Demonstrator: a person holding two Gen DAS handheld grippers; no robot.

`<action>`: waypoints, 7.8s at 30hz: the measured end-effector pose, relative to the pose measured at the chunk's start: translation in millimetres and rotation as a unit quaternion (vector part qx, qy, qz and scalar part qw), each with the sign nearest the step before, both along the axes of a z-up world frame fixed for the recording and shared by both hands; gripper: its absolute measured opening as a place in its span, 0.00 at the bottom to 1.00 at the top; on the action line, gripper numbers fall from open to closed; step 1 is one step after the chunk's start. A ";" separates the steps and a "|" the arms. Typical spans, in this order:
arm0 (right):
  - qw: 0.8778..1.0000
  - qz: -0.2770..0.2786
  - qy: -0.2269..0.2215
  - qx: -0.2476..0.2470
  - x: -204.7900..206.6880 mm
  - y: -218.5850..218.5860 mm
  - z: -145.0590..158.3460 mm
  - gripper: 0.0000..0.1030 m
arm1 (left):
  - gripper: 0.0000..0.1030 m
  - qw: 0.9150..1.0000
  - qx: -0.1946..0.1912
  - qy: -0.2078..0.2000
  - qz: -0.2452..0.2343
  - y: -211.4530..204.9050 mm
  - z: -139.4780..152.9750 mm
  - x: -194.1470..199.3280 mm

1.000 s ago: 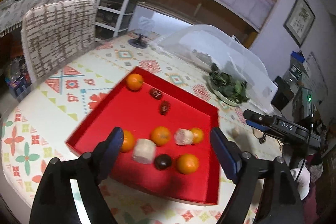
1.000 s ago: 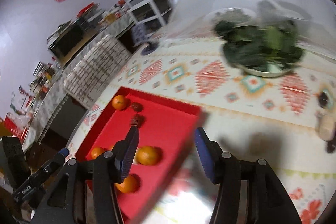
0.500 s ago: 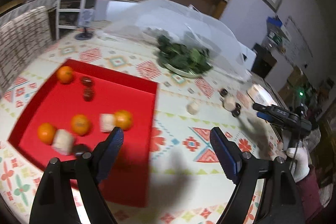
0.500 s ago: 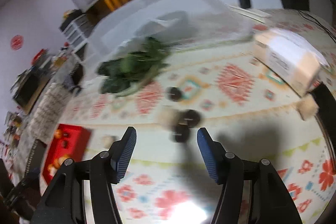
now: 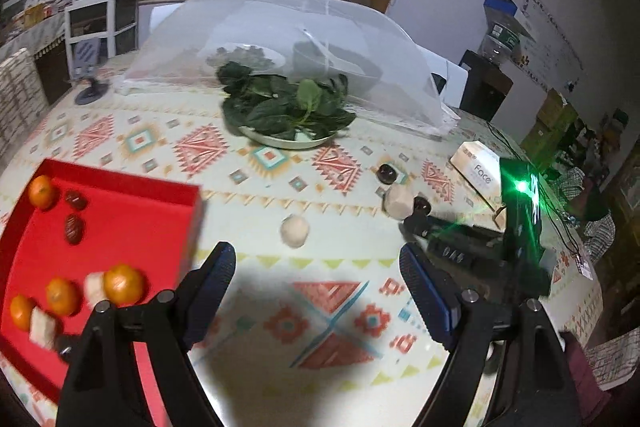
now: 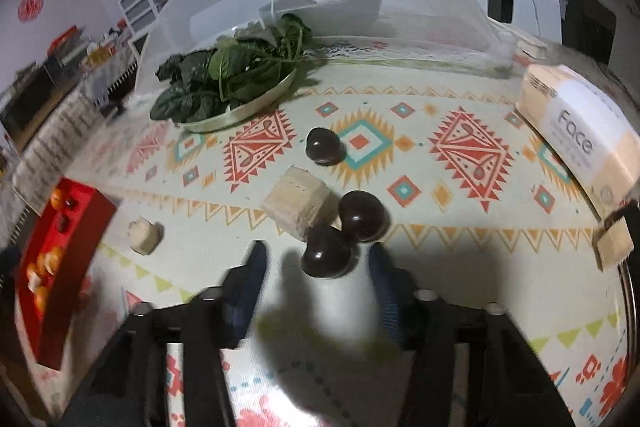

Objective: Organize fruits
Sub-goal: 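Grasp a bread cube with the left tool while the right tool grasps a chestnut, then carry the bread cube and chestnut over the red tray and release both, then grasp a bread cube with the left tool while the right tool grasps a chestnut, then carry the bread cube and chestnut over the red tray and release both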

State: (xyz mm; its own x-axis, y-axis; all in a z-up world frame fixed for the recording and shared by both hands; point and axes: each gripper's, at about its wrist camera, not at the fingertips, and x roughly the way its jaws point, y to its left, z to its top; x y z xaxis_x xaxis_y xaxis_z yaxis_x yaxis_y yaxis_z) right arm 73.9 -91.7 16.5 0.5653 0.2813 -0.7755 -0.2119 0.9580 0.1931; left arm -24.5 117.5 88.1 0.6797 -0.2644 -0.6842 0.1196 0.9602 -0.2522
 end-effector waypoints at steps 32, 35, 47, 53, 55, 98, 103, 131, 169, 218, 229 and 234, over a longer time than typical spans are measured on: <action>0.993 -0.043 -0.016 0.106 -22.1 -71.4 12.3 0.26 | 0.35 0.986 0.050 0.046 -0.153 -140.1 -77.6 126.3; 0.993 -0.040 -0.014 0.109 -21.9 -70.0 10.5 0.26 | 0.35 0.988 0.048 0.037 -0.141 -131.1 -70.0 117.3; 0.992 -0.011 -0.034 0.124 -31.2 -53.4 17.6 0.26 | 0.35 1.000 -0.013 -0.010 -0.024 -17.0 -15.2 26.6; 0.990 0.036 -0.031 0.134 -43.8 -10.4 37.0 0.26 | 0.35 0.997 -0.012 -0.026 0.068 70.5 -5.9 -24.5; 0.988 0.059 -0.033 0.137 -49.4 11.6 46.3 0.26 | 0.35 0.994 -0.014 -0.030 0.103 103.0 -5.6 -40.2; 0.981 0.160 -0.004 0.109 -42.5 199.3 61.7 0.59 | 0.71 0.978 -0.088 -0.044 0.186 213.1 -1.1 -104.4; 0.987 0.126 -0.009 0.104 -49.1 141.9 58.4 0.59 | 0.72 0.984 -0.076 -0.049 0.153 179.1 10.6 -101.8; 0.992 -0.038 0.004 0.116 -10.3 -71.7 25.7 0.60 | 0.76 0.999 0.046 0.023 -0.006 -3.8 -32.0 -8.1; 0.997 0.013 -0.023 0.075 10.4 -18.5 20.5 0.26 | 0.27 0.999 0.048 0.002 -0.008 -8.5 -34.0 22.9; 0.963 0.266 0.018 0.041 -95.4 276.5 27.8 0.27 | 0.31 0.971 -0.074 -0.025 0.226 251.4 -35.8 -103.1; 0.963 0.266 0.016 0.038 -94.8 277.2 24.7 0.27 | 0.37 0.973 -0.074 -0.032 0.217 241.8 -28.1 -104.7; 0.966 0.258 0.017 0.031 -87.0 278.3 22.0 0.27 | 0.44 0.973 -0.072 -0.034 0.217 237.7 -25.3 -105.5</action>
